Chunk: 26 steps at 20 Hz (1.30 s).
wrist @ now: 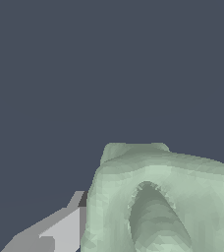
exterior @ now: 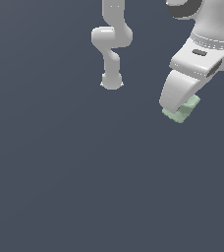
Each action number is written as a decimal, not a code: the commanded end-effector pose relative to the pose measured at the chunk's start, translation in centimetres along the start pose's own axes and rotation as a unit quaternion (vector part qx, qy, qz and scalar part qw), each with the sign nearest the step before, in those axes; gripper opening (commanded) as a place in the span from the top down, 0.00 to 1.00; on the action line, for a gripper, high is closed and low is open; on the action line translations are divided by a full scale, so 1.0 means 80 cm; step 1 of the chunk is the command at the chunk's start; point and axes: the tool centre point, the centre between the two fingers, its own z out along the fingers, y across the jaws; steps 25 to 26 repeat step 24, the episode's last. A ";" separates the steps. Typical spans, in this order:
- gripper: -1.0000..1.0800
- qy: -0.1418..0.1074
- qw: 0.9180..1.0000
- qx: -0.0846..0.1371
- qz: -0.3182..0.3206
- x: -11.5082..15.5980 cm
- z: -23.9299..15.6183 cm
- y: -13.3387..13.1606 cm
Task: Pick up the object and move it to a goal position.
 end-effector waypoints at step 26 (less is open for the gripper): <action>1.00 -0.001 1.000 0.000 0.001 0.037 -0.090 -0.009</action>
